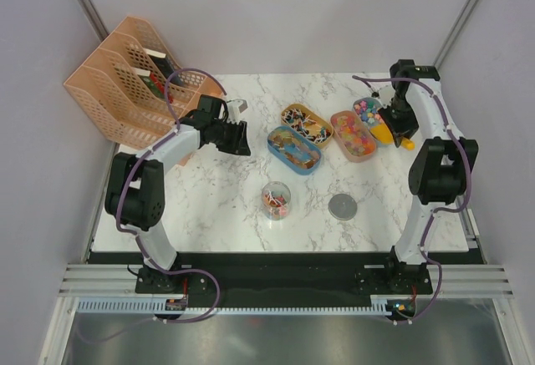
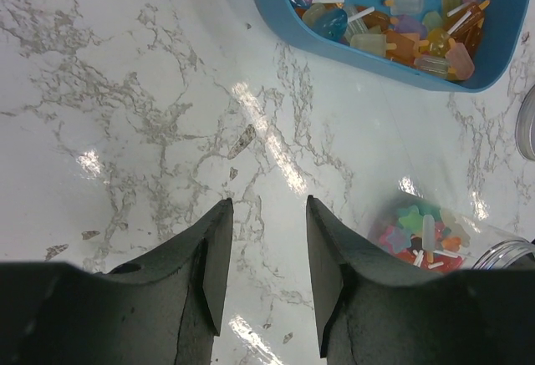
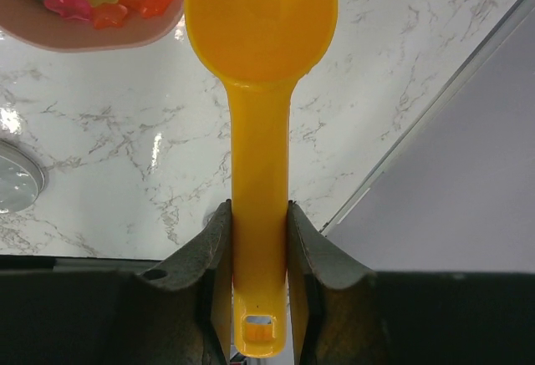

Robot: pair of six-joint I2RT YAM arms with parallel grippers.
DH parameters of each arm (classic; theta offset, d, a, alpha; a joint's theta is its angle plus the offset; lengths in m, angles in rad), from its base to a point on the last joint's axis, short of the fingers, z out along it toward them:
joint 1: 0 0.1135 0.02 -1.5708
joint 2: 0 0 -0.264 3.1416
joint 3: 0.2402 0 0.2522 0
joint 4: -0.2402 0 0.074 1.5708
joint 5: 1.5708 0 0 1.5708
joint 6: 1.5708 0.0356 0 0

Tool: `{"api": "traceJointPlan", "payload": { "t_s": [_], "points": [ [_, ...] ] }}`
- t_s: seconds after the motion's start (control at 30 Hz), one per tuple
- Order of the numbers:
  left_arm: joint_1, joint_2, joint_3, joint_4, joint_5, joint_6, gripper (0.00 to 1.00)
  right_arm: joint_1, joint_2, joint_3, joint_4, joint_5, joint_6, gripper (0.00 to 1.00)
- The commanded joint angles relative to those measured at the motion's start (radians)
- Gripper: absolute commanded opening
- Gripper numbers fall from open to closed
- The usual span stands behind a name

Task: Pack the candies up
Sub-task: Scoop the fake candies from the storage box.

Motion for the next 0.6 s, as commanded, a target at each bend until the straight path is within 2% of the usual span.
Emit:
{"api": "traceJointPlan", "payload": {
  "t_s": [0.0,0.37,0.57],
  "points": [
    [-0.002,0.022,0.017,0.033,0.004,0.028,0.48,-0.023,0.034,0.019,-0.124,-0.012,0.021,0.00],
    [-0.002,0.069,0.034,0.034,0.014,0.024,0.48,-0.035,0.175,0.140,-0.124,-0.021,0.012,0.00],
    [-0.002,0.063,0.019,0.033,0.024,0.024,0.48,-0.035,0.188,0.217,-0.124,-0.016,-0.018,0.00]
  ]
}}
